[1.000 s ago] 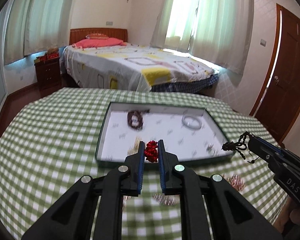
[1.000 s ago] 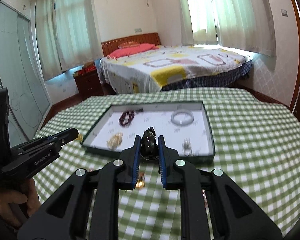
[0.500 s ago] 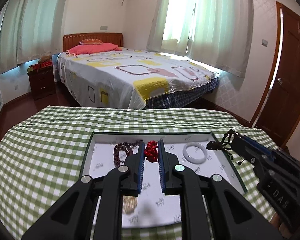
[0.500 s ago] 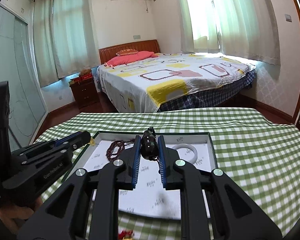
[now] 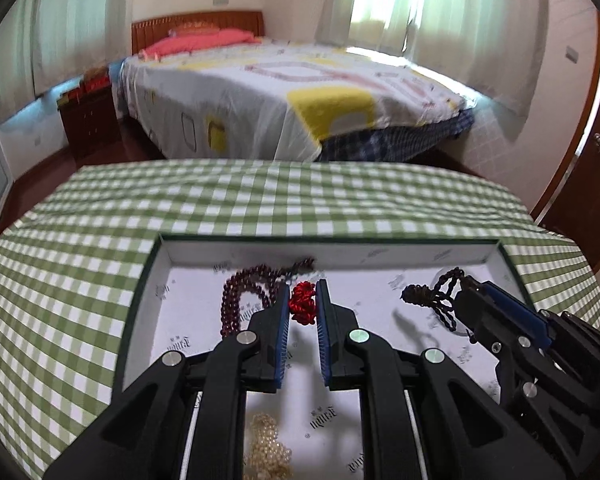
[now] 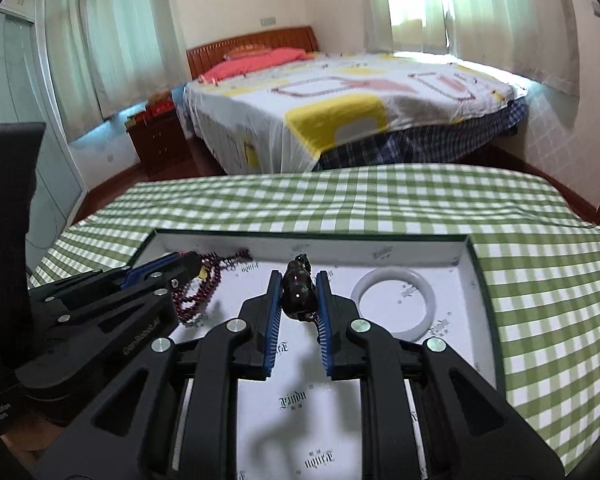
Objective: Organize jewelry
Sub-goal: 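Carry the black pendant and red tassel into the tray and open both tools, then move both tools back toward the remaining jewelry on the table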
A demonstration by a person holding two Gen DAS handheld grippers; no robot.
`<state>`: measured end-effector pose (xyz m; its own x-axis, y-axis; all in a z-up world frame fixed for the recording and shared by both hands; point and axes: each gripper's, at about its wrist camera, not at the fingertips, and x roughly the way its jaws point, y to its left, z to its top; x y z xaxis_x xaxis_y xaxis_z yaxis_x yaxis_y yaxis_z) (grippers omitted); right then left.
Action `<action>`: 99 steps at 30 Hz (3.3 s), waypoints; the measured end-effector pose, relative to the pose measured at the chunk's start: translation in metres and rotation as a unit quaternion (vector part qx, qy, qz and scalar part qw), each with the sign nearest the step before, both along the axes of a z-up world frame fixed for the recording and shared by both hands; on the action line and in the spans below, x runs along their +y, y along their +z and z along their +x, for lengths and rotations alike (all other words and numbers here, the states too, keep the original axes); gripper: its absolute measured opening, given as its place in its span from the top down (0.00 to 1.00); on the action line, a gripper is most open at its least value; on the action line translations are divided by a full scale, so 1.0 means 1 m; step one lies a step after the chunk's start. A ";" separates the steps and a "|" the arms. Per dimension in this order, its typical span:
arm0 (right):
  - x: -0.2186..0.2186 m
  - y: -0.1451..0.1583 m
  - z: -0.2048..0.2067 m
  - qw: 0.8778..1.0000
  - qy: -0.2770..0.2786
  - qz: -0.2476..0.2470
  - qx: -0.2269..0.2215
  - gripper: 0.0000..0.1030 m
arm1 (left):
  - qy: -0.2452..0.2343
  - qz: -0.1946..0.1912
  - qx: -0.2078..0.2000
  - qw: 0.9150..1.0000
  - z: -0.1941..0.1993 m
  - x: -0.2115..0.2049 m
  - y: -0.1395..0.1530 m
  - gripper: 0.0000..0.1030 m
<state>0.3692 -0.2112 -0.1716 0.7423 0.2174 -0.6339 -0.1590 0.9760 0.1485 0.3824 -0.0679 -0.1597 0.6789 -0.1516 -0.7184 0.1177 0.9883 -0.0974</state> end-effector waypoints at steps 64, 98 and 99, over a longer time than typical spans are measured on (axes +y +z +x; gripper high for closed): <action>-0.006 0.040 -0.175 0.998 -0.024 -0.051 -0.030 0.42 | 0.031 0.023 -0.076 0.996 -0.183 0.038 0.044 0.25; -0.028 -0.020 -0.211 0.998 -0.031 -0.044 0.033 0.42 | 0.031 0.051 0.042 0.997 -0.200 0.081 -0.048 0.43; -0.028 -0.020 -0.211 0.998 -0.031 -0.044 0.034 0.42 | 0.029 0.053 0.041 0.997 -0.200 0.081 -0.048 0.44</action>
